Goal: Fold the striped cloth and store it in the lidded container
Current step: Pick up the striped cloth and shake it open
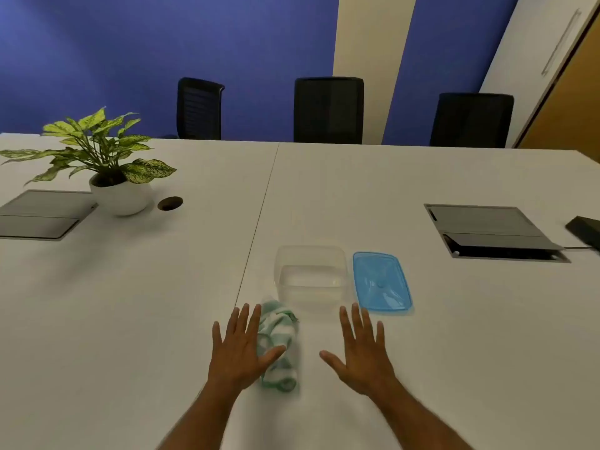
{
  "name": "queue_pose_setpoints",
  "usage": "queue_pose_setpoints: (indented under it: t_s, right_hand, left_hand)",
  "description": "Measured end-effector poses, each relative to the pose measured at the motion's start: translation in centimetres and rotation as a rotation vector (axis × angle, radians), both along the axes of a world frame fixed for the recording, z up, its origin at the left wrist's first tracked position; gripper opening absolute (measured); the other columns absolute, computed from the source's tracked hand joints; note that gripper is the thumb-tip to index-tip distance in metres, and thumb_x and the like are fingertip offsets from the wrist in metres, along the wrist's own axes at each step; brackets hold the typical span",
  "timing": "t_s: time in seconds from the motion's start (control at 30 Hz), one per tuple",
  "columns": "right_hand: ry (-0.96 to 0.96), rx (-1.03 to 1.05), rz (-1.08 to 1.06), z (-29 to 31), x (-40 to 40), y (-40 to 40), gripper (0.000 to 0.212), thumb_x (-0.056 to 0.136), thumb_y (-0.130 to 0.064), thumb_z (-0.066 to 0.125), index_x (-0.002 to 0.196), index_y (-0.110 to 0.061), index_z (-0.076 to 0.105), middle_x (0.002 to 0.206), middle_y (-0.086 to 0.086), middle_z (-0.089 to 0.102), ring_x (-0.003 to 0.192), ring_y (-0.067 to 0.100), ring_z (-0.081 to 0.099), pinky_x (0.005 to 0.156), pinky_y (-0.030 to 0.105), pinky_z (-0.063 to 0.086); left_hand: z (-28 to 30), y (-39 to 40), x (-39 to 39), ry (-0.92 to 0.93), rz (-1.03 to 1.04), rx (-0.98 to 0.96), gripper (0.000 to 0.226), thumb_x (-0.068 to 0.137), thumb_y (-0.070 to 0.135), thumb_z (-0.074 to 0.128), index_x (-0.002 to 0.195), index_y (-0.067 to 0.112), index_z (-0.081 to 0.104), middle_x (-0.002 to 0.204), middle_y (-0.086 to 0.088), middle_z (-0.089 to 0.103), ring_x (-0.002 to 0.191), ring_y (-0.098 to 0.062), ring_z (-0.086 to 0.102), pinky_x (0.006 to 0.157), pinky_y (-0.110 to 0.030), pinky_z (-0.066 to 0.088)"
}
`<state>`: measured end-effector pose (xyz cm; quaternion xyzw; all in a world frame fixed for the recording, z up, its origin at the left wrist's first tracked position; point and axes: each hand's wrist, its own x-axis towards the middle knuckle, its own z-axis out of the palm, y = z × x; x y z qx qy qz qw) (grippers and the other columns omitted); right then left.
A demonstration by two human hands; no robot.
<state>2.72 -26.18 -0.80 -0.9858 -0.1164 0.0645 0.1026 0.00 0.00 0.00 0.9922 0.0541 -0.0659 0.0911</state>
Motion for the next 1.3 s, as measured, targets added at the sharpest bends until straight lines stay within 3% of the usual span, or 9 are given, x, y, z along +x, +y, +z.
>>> queue_pose_setpoints:
  t_s: [0.2, 0.3, 0.47, 0.57, 0.63, 0.77, 0.97, 1.1, 1.3]
  right_hand:
    - [0.35, 0.191, -0.017, -0.7, -1.1, 3.6, 0.119, 0.059, -0.092, 0.015, 0.154, -0.023, -0.003, 0.164, 0.007, 0.002, 0.15, 0.024, 0.009, 0.121, 0.04, 0.014]
    - [0.471, 0.351, -0.076, -0.4, -1.2, 5.9, 0.098, 0.08, -0.067, 0.054, 0.154, -0.018, 0.013, 0.16, 0.006, 0.024, 0.145, 0.02, 0.027, 0.118, 0.032, 0.025]
    - [0.583, 0.504, -0.127, 0.3, -1.8, 9.1, 0.066, 0.074, -0.05, 0.066, 0.131, -0.021, 0.049, 0.127, 0.003, 0.063, 0.111, 0.019, 0.061, 0.097, 0.03, 0.049]
    - [0.6, 0.569, -0.137, 0.4, -2.2, 10.0, 0.062, 0.071, -0.049, 0.067, 0.125, -0.024, 0.052, 0.12, -0.001, 0.067, 0.105, 0.016, 0.064, 0.093, 0.029, 0.052]
    - [0.577, 0.582, -0.146, 0.7, -2.3, 10.1, 0.064, 0.07, -0.047, 0.067, 0.127, -0.025, 0.049, 0.12, -0.002, 0.067, 0.104, 0.016, 0.064, 0.089, 0.025, 0.051]
    - [0.433, 0.626, -0.165, 1.5, -2.0, 9.6, 0.054, 0.074, -0.053, 0.061, 0.123, -0.034, 0.047, 0.114, -0.004, 0.069, 0.101, 0.015, 0.066, 0.087, 0.024, 0.051]
    - [0.113, 0.737, -0.208, 4.2, 0.5, 7.6, 0.02, 0.091, -0.027, 0.056, 0.098, -0.04, 0.069, 0.093, -0.013, 0.076, 0.083, 0.004, 0.068, 0.078, 0.02, 0.054]
    - [0.019, 0.926, -0.245, 7.5, 3.2, 5.6, 0.038, 0.085, -0.007, 0.063, 0.079, -0.044, 0.068, 0.086, -0.028, 0.071, 0.082, -0.005, 0.066, 0.071, 0.012, 0.051]
    - [-0.063, 0.925, -0.085, 13.6, 6.5, 2.6, 0.028, 0.087, -0.012, 0.062, 0.085, -0.037, 0.072, 0.086, -0.024, 0.073, 0.083, -0.002, 0.067, 0.076, 0.017, 0.052]
  left_hand:
    - [-0.4, -0.2, -0.3, 0.075, 0.097, -0.043, 0.091, 0.08, 0.084, 0.027, 0.153, 0.03, 0.019, 0.14, 0.002, 0.051, 0.121, -0.019, 0.053, 0.098, -0.038, 0.047]
    - [-0.3, -0.6, -0.2, 0.117, 0.126, -0.269, 0.074, 0.089, 0.073, 0.029, 0.151, 0.033, 0.027, 0.134, 0.0, 0.059, 0.116, -0.02, 0.06, 0.095, -0.036, 0.05]
    - [-0.1, -1.1, 0.0, 0.208, 0.096, -0.532, 0.045, 0.099, 0.032, 0.04, 0.142, 0.024, 0.045, 0.13, -0.006, 0.063, 0.108, -0.018, 0.062, 0.094, -0.031, 0.052]
    - [0.2, -1.2, 0.2, 0.164, 0.129, -0.468, 0.024, 0.092, 0.022, 0.051, 0.116, 0.024, 0.058, 0.101, 0.003, 0.065, 0.087, -0.013, 0.06, 0.08, -0.023, 0.052]
    - [0.6, -1.1, 0.2, 0.075, 0.123, -0.378, 0.007, 0.09, 0.031, 0.058, 0.096, 0.028, 0.06, 0.084, 0.008, 0.061, 0.076, -0.01, 0.058, 0.075, -0.023, 0.054]
    - [1.5, -1.5, 0.9, -0.096, 0.064, -0.343, 0.026, 0.089, 0.05, 0.058, 0.094, 0.028, 0.071, 0.081, 0.011, 0.063, 0.072, -0.006, 0.056, 0.061, -0.014, 0.042]
    - [3.8, -2.4, 3.2, -0.418, -0.178, -0.383, 0.041, 0.084, 0.057, 0.045, 0.083, 0.024, 0.069, 0.086, 0.007, 0.068, 0.076, -0.009, 0.056, 0.068, -0.024, 0.048]
    - [7.5, -2.5, 4.8, -0.42, -0.141, -0.398, 0.059, 0.079, 0.069, 0.026, 0.094, 0.025, 0.063, 0.078, 0.006, 0.07, 0.064, -0.009, 0.057, 0.058, -0.016, 0.041]
    - [12.0, -2.2, 7.5, -0.371, -0.124, -0.58, 0.038, 0.068, 0.067, 0.069, 0.074, 0.029, 0.069, 0.065, 0.01, 0.069, 0.06, -0.01, 0.062, 0.056, -0.023, 0.047]
